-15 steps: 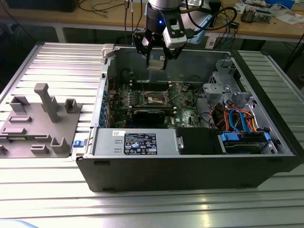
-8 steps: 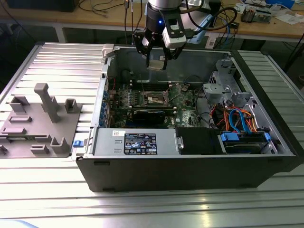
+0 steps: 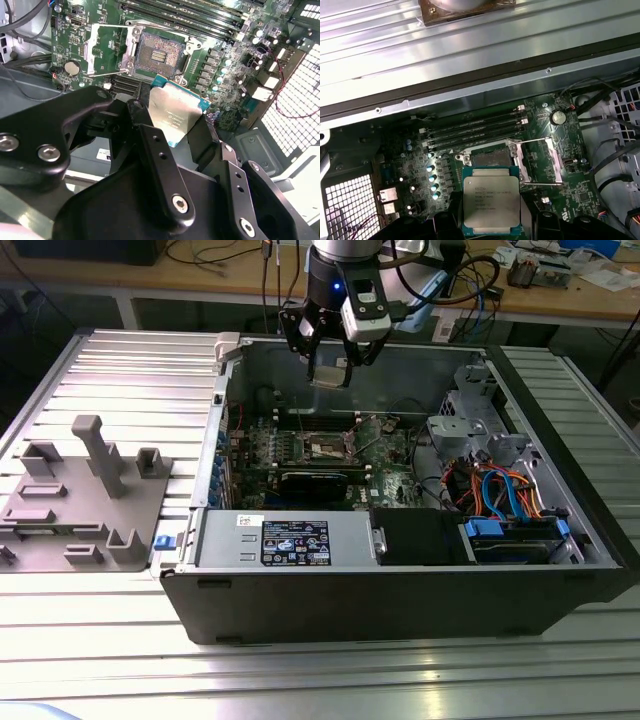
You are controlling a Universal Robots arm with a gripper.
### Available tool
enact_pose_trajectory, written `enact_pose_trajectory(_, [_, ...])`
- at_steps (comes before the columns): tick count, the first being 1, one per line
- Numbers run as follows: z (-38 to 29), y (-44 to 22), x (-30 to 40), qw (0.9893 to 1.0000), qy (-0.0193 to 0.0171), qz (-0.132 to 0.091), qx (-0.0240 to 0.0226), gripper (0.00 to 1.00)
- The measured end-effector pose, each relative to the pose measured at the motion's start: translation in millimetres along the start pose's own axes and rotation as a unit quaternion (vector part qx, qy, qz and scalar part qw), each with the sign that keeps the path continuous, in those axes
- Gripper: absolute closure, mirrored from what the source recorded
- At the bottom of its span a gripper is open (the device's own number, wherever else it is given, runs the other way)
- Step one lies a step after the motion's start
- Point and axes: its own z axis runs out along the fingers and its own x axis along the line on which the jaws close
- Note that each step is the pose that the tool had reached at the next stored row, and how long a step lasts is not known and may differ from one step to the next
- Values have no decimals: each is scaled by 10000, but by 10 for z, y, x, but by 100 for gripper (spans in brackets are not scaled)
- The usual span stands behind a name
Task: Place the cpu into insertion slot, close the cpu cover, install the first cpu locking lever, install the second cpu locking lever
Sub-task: 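Place the cpu into insertion slot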
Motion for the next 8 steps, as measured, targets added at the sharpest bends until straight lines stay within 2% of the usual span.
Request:
enact_pose_trajectory(5, [0, 0, 0, 10000, -4, 57, -1, 46])
enact_pose_trajectory(8, [1, 0, 0, 9999, -12, 166, -2, 46])
